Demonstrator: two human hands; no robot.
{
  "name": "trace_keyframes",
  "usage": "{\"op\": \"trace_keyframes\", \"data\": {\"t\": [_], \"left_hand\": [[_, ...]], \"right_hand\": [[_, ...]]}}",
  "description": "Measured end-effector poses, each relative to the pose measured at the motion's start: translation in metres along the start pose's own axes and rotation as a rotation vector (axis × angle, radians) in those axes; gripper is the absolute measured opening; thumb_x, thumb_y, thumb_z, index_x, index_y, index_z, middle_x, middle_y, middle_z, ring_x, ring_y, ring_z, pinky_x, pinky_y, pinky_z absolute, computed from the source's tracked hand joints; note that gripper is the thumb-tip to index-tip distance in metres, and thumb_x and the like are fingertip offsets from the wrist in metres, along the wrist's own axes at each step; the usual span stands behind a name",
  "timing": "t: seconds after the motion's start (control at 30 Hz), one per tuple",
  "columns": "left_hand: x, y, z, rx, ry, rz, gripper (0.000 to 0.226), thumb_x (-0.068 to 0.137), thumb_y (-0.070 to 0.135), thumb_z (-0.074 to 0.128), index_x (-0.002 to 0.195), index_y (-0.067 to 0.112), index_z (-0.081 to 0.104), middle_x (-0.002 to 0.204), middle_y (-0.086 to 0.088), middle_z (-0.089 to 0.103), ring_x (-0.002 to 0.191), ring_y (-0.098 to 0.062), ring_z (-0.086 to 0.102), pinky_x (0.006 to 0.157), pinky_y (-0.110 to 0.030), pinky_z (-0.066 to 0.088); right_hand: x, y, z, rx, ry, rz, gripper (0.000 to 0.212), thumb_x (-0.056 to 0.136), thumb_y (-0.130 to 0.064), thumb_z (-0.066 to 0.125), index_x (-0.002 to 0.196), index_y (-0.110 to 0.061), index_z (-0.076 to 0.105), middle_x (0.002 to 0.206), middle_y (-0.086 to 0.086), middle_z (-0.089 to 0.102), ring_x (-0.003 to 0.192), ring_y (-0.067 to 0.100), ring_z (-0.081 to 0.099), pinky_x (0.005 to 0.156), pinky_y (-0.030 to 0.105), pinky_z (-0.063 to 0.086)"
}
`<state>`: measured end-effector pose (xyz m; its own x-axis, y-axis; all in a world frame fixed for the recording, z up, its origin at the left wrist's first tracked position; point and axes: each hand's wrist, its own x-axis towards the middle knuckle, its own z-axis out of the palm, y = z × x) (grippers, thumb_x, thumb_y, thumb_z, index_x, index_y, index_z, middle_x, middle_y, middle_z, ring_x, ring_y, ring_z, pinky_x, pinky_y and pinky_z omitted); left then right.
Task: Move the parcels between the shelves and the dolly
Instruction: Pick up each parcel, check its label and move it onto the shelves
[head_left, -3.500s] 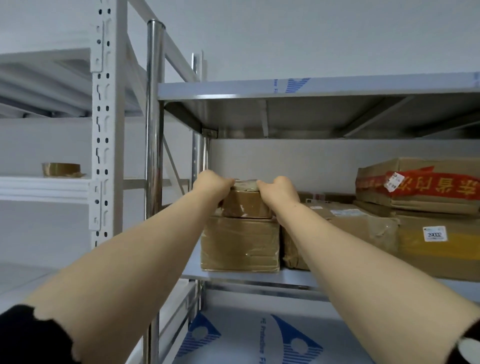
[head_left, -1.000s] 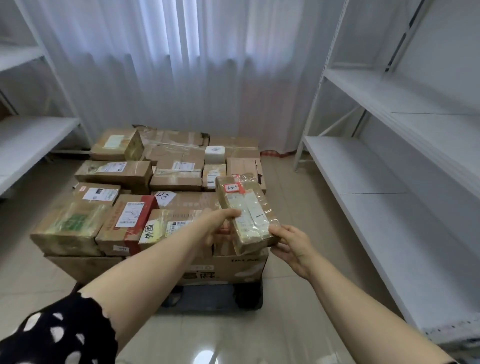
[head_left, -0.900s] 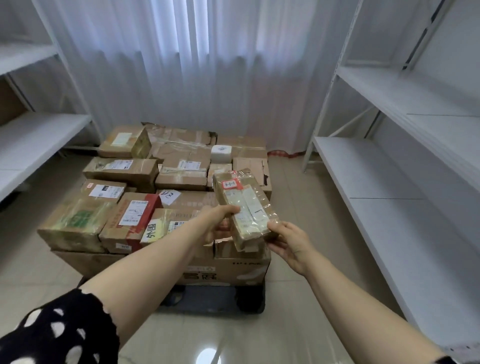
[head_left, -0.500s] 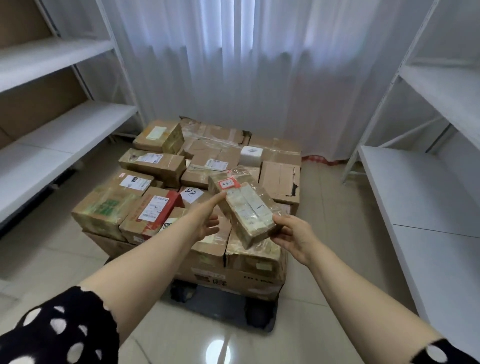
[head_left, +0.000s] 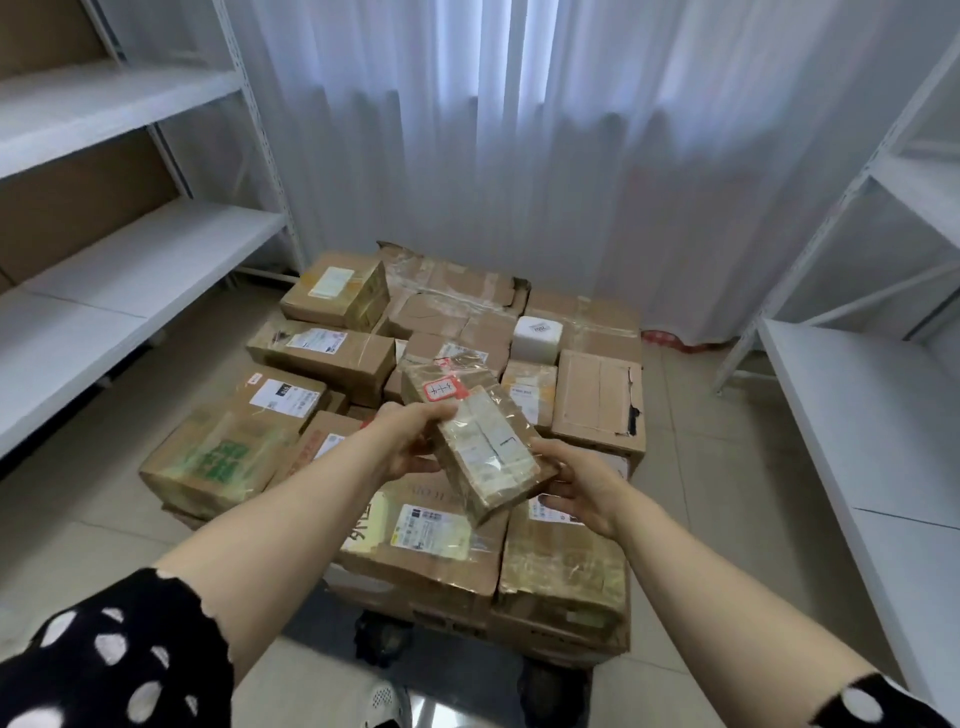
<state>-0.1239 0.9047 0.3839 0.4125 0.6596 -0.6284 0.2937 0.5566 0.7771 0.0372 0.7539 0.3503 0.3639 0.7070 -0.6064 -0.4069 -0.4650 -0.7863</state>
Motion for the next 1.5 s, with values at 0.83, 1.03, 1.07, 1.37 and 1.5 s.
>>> {"op": "trace_keyframes", "data": {"t": [0.83,1.03,1.07,1.37,1.5], "left_hand": [[0.131,0.109,-0.209,0.04,0.38,-0.044,0.062,0.088,0.039,0.064,0.137,0.008,0.042,0.13,-0.017,0.053,0.114,-0.029,0.055,0.095,-0.044,0.048],[0.16,0.13,-0.262,0.094,0.31,-0.02,0.056,0.089,0.04,0.063,0.132,0.007,0.048,0.124,-0.016,0.056,0.102,-0.025,0.057,0.09,-0.04,0.049],[0.166,0.136,-0.275,0.104,0.294,-0.011,0.055,0.09,0.04,0.062,0.132,0.008,0.049,0.122,-0.016,0.057,0.104,-0.026,0.057,0.093,-0.041,0.049],[0.218,0.185,-0.425,0.243,0.137,-0.01,0.051,0.091,0.037,0.061,0.129,0.005,0.049,0.108,-0.011,0.059,0.098,-0.023,0.057,0.091,-0.038,0.047],[0.229,0.208,-0.462,0.315,0.105,0.01,0.045,0.093,0.033,0.059,0.126,0.004,0.051,0.113,-0.013,0.06,0.095,-0.021,0.055,0.098,-0.039,0.045]], "right_hand": [[0.188,-0.07,0.199,0.273,0.139,0.214,0.037,0.089,-0.032,0.066,0.119,-0.012,0.055,0.103,0.014,0.066,0.08,0.026,0.065,0.061,0.036,0.052],[0.221,-0.087,0.262,0.326,0.174,0.181,0.043,0.085,-0.026,0.07,0.122,-0.013,0.052,0.1,0.015,0.066,0.087,0.029,0.065,0.071,0.04,0.054],[0.227,-0.088,0.277,0.347,0.179,0.178,0.043,0.085,-0.026,0.07,0.122,-0.013,0.052,0.103,0.016,0.066,0.089,0.03,0.065,0.076,0.041,0.054],[0.27,-0.082,0.453,0.575,0.271,0.189,0.013,0.089,-0.02,0.065,0.095,-0.011,0.058,0.09,0.01,0.063,0.079,0.023,0.062,0.085,0.041,0.05],[0.265,-0.087,0.511,0.633,0.268,0.164,0.015,0.09,-0.016,0.064,0.1,-0.008,0.058,0.092,0.012,0.061,0.079,0.025,0.061,0.091,0.043,0.049]]}}
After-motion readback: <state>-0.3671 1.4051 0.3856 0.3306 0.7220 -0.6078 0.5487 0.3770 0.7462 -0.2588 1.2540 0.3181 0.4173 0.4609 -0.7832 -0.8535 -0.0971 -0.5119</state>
